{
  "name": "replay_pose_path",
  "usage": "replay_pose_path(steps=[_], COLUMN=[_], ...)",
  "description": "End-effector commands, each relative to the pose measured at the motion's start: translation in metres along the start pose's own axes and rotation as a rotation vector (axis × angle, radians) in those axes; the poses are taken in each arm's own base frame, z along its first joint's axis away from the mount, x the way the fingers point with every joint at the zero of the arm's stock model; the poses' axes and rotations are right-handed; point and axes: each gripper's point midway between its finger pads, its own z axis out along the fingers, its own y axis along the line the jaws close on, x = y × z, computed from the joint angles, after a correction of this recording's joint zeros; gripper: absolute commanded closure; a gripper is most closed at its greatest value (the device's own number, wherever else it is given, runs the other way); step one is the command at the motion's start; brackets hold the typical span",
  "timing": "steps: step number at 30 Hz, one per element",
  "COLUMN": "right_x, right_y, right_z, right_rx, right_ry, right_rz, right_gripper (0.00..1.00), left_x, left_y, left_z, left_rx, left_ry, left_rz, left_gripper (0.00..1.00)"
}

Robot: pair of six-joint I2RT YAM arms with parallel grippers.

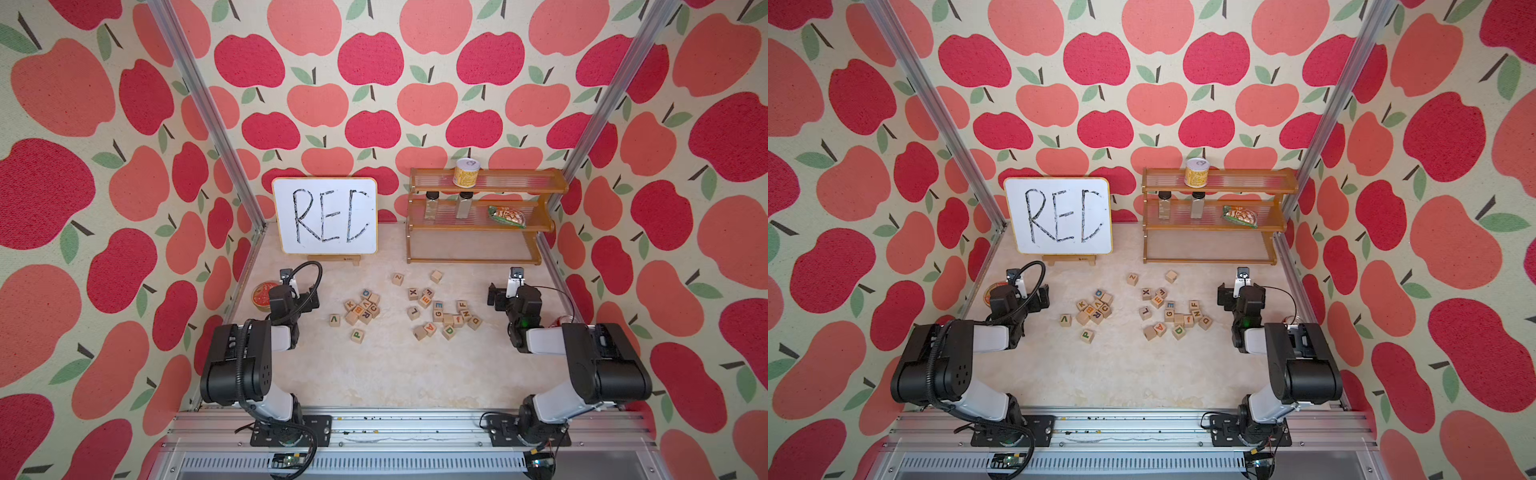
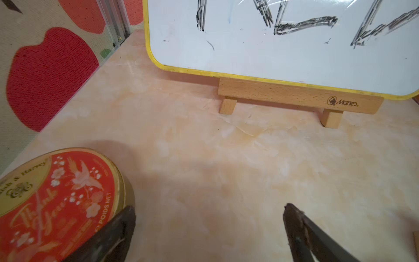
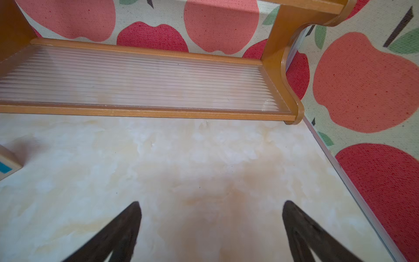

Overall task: Assemble the uppercase word "red" with letter blocks
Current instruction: Pick up the letter block from the center of the board.

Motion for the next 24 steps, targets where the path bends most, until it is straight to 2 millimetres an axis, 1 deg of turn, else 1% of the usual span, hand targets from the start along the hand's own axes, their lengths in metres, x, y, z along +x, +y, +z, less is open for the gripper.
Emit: replay_pose_path(steps=[1,24], right_x=[-0.0006,0.001], right_y=[-0.002,-0.0028], right_z=[-0.0006,-0.0001], right_rx=[0.001,-0.02], right_ry=[-0.01,0.0], right_rz=[-0.004,0.011], right_gripper=[0.01,0.01], left_x=[-0.0054,-0.0051], left_y=[0.0006,0.0008], left_z=[-0.0004,-0.0007], left_rx=[-0.007,-0.006], left_ry=[-0.026,-0.025], left_rz=[0.024,0.023], left_gripper=[0.01,0.01])
